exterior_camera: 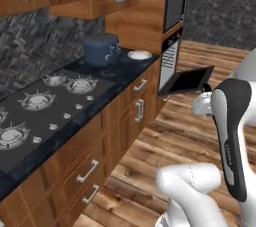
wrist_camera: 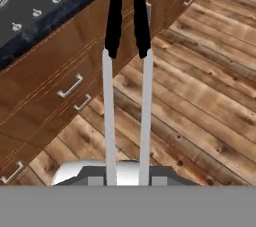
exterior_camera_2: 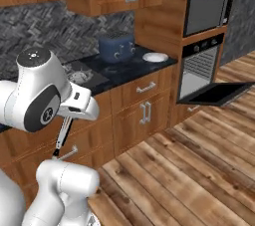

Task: Pick up the tongs from the counter and place them near the plate next to the oven.

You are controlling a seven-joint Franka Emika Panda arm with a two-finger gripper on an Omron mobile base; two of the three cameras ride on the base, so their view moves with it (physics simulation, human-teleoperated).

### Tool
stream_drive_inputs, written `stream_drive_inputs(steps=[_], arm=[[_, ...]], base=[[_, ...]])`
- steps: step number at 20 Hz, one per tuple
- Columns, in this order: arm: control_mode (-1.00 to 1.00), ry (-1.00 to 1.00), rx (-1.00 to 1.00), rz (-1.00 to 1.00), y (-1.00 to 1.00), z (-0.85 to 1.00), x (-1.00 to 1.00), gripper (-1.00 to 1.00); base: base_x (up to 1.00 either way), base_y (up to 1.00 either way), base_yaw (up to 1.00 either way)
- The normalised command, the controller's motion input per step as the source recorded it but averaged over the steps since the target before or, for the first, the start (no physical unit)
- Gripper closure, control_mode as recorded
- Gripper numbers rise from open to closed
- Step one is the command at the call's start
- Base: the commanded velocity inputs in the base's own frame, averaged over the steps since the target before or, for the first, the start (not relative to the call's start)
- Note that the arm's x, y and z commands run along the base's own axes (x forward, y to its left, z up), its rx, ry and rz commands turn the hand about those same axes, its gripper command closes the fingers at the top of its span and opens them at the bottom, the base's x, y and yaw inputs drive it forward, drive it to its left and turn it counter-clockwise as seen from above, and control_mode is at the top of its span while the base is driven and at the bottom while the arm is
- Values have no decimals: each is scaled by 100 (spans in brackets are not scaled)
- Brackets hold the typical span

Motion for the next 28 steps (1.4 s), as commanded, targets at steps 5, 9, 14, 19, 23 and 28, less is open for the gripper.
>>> stream_drive_inputs(steps=[5, 9, 14, 19, 23, 28], arm=[[100, 0, 0, 0, 0, 0, 0, 100], [100, 0, 0, 0, 0, 0, 0, 100], [100, 0, 0, 0, 0, 0, 0, 100], [100, 0, 0, 0, 0, 0, 0, 100], [100, 0, 0, 0, 0, 0, 0, 100], [100, 0, 0, 0, 0, 0, 0, 100]], base=[[100, -37, -3], [100, -45, 2], [100, -28, 18], [100, -15, 38], [95, 0, 43], [55, 0, 36]])
